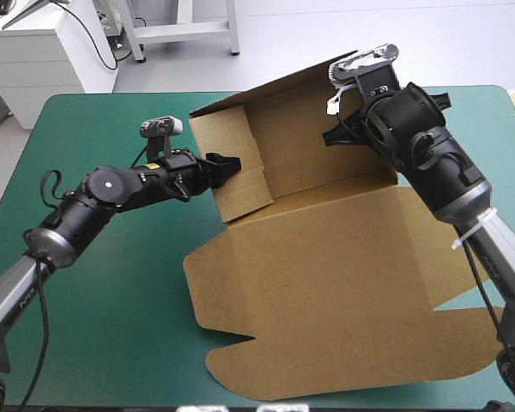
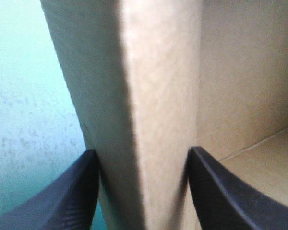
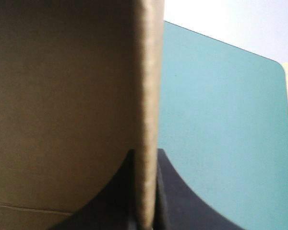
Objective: Fold the box
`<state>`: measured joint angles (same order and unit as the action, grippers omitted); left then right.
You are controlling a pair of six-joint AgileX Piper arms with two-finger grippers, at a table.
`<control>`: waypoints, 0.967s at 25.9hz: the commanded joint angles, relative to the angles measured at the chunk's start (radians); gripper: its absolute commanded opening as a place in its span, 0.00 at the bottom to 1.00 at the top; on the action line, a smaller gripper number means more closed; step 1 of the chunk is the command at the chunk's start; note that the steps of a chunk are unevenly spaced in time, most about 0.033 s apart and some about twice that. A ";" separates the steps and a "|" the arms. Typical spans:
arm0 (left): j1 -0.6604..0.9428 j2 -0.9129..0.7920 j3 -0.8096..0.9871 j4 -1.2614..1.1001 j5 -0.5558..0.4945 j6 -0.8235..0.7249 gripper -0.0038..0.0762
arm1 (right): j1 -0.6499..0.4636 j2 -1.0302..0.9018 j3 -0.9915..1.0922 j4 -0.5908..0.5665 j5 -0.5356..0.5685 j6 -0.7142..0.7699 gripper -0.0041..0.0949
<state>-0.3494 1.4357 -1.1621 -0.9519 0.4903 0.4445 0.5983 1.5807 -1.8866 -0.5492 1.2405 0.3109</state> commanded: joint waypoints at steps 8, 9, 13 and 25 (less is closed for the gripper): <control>-0.219 -0.017 -0.032 0.031 -0.374 -0.025 0.30 | 0.018 -0.044 -0.041 -0.064 -0.015 0.050 0.03; -0.219 -0.014 -0.032 0.051 -0.371 -0.025 0.21 | 0.018 -0.044 -0.041 -0.064 -0.012 0.050 0.03; -0.219 -0.014 -0.034 0.120 -0.349 -0.023 0.04 | 0.018 -0.044 -0.041 -0.063 -0.003 0.050 0.03; -0.148 0.050 -0.295 0.891 0.237 -0.570 0.04 | -0.076 -0.019 -0.033 0.214 0.005 -0.017 0.03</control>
<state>-0.4785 1.4992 -1.3441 -0.2925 0.5111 0.0063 0.5459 1.5690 -1.8956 -0.4958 1.2525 0.3337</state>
